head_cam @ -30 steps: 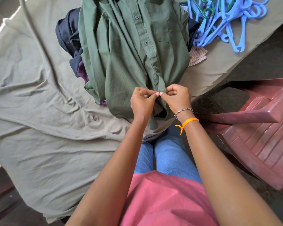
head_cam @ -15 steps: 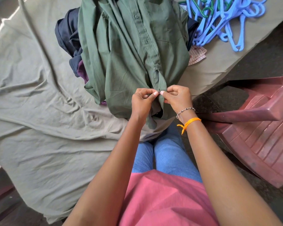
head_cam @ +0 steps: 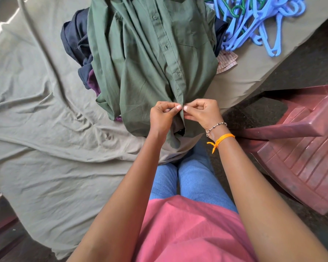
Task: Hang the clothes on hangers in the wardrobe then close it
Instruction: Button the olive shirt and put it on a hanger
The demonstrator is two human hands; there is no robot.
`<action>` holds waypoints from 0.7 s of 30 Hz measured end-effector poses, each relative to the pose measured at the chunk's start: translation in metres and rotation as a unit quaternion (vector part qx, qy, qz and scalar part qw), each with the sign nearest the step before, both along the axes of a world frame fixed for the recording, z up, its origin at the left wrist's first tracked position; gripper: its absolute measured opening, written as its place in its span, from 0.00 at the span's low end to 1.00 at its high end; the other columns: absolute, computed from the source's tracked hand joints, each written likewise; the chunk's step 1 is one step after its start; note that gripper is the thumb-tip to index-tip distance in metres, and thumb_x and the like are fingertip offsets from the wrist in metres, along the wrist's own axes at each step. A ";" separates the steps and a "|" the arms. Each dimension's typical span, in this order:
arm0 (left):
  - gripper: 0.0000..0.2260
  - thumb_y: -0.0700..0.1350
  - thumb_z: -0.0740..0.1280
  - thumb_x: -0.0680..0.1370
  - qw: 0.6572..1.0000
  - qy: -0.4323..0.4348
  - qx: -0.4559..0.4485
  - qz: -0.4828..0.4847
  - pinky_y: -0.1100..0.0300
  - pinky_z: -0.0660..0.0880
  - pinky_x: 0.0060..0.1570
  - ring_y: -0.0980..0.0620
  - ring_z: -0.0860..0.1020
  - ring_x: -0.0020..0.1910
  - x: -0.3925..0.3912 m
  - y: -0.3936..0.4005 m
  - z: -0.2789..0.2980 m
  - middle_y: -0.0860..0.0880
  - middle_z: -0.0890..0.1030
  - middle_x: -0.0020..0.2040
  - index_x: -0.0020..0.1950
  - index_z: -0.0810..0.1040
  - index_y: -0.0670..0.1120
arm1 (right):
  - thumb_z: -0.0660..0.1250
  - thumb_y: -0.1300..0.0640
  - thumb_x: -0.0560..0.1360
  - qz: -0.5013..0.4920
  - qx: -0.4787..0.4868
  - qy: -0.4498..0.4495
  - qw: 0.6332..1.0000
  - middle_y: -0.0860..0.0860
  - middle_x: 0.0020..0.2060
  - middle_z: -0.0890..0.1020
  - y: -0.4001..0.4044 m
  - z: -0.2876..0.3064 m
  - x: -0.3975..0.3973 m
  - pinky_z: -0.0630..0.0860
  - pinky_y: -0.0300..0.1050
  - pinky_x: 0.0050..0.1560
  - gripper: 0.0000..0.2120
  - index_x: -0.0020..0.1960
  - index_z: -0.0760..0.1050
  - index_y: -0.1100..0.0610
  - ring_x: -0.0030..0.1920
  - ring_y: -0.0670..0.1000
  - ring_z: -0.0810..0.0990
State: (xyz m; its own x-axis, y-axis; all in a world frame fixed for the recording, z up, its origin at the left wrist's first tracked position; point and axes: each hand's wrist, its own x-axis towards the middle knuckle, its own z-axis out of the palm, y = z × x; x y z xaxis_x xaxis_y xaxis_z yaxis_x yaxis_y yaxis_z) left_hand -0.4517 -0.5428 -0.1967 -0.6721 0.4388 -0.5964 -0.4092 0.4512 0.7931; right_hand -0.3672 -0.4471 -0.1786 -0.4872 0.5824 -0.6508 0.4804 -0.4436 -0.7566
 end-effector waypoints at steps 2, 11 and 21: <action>0.03 0.35 0.71 0.73 1.000 -0.012 0.001 -0.010 0.74 0.69 0.40 0.68 0.73 0.32 0.000 0.000 0.000 0.53 0.73 0.41 0.43 0.82 0.42 | 0.70 0.69 0.71 0.004 0.037 -0.015 0.999 0.55 0.32 0.80 -0.001 -0.001 0.000 0.80 0.36 0.36 0.04 0.44 0.78 0.71 0.29 0.43 0.81; 0.07 0.44 0.74 0.72 0.996 -0.073 -0.025 0.035 0.73 0.72 0.34 0.56 0.76 0.39 0.002 0.006 0.003 0.39 0.80 0.48 0.37 0.79 0.43 | 0.74 0.62 0.68 0.056 0.256 -0.051 0.964 0.49 0.29 0.80 -0.012 -0.012 -0.001 0.78 0.39 0.38 0.05 0.36 0.78 0.60 0.28 0.39 0.77; 0.07 0.40 0.70 0.75 0.993 -0.106 -0.059 0.009 0.61 0.71 0.38 0.48 0.75 0.42 -0.005 0.013 -0.001 0.37 0.77 0.50 0.36 0.78 0.43 | 0.74 0.65 0.68 0.071 0.228 -0.019 0.971 0.49 0.32 0.81 -0.002 -0.010 0.003 0.78 0.40 0.41 0.03 0.38 0.80 0.62 0.33 0.40 0.78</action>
